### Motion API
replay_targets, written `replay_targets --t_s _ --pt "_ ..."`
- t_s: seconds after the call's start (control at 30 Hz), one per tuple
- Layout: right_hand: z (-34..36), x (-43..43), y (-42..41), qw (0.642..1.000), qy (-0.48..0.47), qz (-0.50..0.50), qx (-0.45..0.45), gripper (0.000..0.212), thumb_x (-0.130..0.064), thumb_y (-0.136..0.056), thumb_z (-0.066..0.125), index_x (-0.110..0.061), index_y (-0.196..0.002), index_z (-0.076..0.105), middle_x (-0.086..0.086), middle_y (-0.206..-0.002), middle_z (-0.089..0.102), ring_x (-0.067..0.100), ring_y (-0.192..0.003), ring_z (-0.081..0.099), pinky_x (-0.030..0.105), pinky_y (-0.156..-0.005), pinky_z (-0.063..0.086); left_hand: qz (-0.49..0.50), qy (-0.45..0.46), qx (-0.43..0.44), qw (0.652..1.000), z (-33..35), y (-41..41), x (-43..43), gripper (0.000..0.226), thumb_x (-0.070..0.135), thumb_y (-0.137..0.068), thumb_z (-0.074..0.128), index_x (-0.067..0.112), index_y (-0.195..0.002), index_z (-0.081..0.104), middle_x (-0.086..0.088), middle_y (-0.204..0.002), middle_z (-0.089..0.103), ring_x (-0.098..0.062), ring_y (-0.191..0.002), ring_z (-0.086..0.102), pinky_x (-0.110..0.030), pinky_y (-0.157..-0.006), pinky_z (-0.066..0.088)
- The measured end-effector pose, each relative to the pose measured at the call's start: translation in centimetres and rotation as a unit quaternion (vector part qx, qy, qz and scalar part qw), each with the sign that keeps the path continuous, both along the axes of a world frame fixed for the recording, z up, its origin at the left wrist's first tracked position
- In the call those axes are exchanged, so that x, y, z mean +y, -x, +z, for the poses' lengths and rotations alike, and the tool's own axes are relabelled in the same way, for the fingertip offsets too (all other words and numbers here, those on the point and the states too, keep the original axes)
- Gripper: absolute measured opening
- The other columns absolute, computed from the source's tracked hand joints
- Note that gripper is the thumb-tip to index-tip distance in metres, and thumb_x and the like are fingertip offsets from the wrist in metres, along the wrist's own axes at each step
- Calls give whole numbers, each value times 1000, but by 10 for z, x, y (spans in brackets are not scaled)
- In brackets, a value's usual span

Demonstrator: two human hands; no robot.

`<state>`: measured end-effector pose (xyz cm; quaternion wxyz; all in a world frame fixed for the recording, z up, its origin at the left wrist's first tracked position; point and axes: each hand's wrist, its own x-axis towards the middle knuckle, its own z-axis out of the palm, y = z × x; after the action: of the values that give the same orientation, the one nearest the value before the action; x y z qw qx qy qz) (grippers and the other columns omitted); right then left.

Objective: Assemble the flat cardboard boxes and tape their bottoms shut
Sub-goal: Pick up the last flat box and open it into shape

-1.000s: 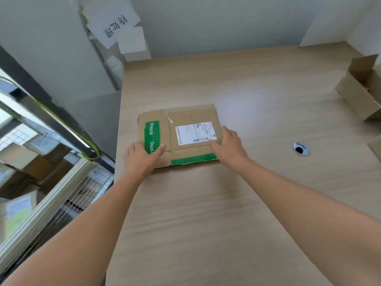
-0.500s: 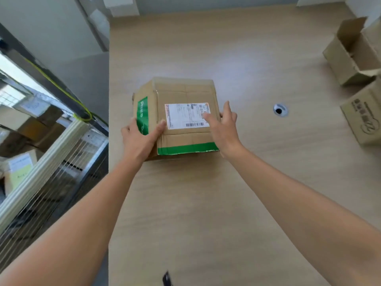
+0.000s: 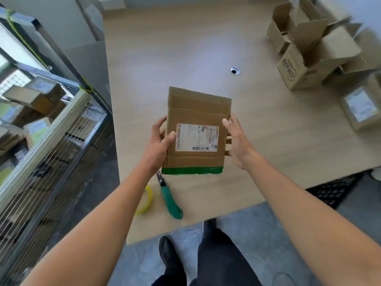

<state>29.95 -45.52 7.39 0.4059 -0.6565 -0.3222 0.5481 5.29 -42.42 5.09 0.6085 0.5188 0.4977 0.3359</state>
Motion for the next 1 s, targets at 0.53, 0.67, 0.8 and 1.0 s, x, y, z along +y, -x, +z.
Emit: replay_targets --t_s 0.53,0.67,0.8,1.0 --pt "9 -73 -65 975 -208 38 -64 14 -42 -96 65 -42 -100 51 7 -119 52 15 -109 59 23 -77 56 132 -45 -10 990 32 -80 -84 42 59 -90 57 36 -124 60 -2 -138 58 -16 -124 58 -26 -96 52" --pt "-3 -73 -59 981 -163 48 -90 44 -28 -95 71 -22 -123 38 -1 -120 47 18 -114 55 22 -80 56 195 -26 57 979 17 -79 -91 35 40 -96 63 22 -125 56 -1 -121 62 -21 -109 63 -15 -74 53" --pt "-18 -80 -59 980 -132 76 -127 91 -27 -94 72 -37 -157 8 7 -130 37 16 -115 46 23 -94 46 144 -8 80 986 22 -59 -82 83 23 -88 75 45 -146 20 6 -128 46 -15 -107 61 -19 -72 56" --pt "-25 -80 -63 944 -170 150 -240 73 -49 -99 58 -46 -156 12 -2 -129 30 2 -121 36 27 -113 29 45 -66 90 993 31 -53 -68 39 27 -86 74 36 -117 51 7 -143 42 -31 -126 54 -42 -95 55"
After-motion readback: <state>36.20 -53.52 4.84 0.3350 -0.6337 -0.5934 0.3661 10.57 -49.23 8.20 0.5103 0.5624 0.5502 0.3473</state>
